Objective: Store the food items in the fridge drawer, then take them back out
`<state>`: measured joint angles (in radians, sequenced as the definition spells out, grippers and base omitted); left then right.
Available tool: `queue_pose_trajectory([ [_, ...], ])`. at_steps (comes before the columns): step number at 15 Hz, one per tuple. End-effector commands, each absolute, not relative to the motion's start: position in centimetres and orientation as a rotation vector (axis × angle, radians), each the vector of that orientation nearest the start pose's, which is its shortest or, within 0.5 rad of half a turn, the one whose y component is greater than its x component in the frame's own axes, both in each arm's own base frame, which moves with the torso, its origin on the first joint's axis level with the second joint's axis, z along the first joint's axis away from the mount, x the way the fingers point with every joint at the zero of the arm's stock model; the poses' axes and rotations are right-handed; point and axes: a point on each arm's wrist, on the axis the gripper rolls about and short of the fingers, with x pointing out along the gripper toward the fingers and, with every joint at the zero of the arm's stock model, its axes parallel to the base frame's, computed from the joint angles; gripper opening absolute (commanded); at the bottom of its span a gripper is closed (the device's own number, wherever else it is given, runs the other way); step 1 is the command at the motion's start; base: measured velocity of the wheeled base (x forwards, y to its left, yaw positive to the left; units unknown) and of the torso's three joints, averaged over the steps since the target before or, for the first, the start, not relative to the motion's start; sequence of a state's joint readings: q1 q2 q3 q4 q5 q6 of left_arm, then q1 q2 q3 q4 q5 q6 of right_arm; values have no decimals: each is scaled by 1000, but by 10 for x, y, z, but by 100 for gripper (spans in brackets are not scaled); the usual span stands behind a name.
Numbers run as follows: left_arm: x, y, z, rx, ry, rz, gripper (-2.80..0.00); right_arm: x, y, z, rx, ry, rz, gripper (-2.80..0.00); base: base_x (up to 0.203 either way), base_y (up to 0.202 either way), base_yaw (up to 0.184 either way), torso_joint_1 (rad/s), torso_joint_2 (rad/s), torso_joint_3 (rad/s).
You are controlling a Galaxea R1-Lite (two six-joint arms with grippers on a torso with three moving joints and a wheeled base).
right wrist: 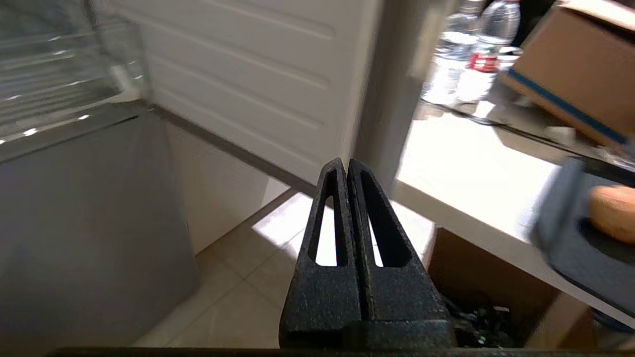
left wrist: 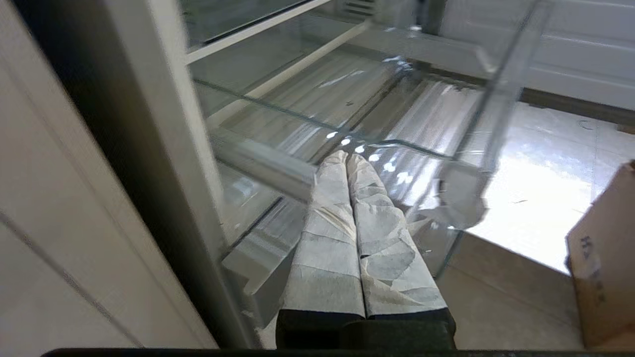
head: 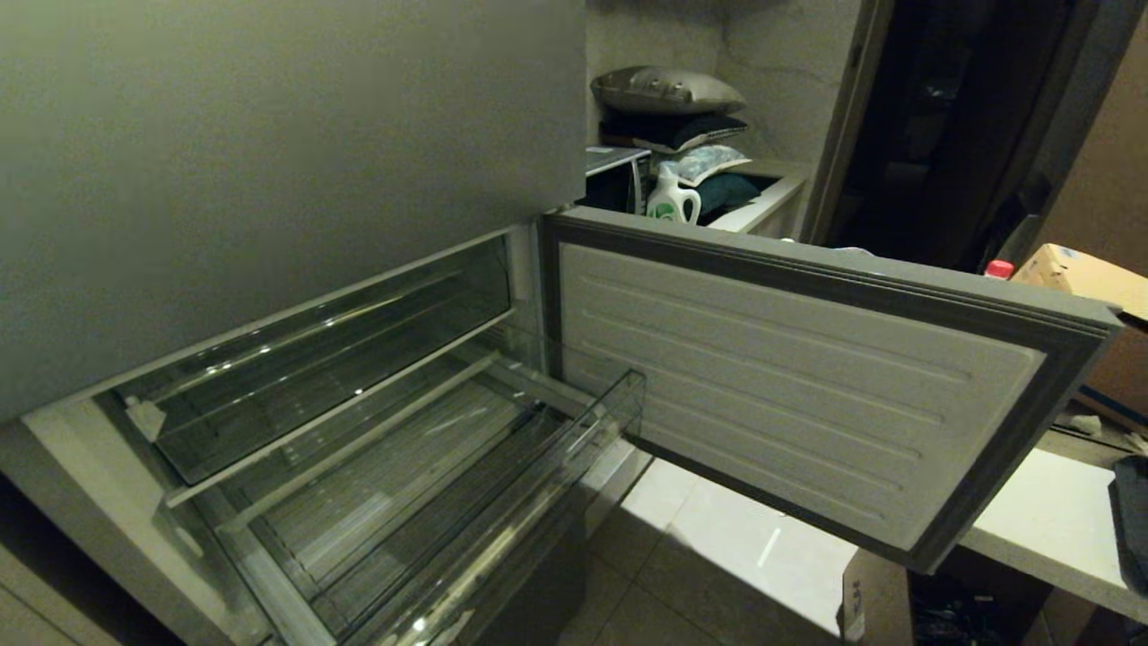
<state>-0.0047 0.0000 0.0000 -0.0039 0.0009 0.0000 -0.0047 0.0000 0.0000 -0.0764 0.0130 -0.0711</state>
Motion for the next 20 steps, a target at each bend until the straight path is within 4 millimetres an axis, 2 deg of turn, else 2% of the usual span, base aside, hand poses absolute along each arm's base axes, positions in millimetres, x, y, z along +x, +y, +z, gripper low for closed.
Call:
queue_pose_trajectory([
  [1,-23,0,76,0,-3,-3,-280,-21,0,75,-74,-49,7,-280,0,0,0,0,0,0],
  [17,-23,0,76,0,-3,-3,-280,-21,0,75,-73,-47,11,-280,1,-6,158,3,4,1],
  [20,-23,0,76,0,-3,-3,-280,-8,0,77,-72,111,21,-280,0,0,0,0,0,0],
])
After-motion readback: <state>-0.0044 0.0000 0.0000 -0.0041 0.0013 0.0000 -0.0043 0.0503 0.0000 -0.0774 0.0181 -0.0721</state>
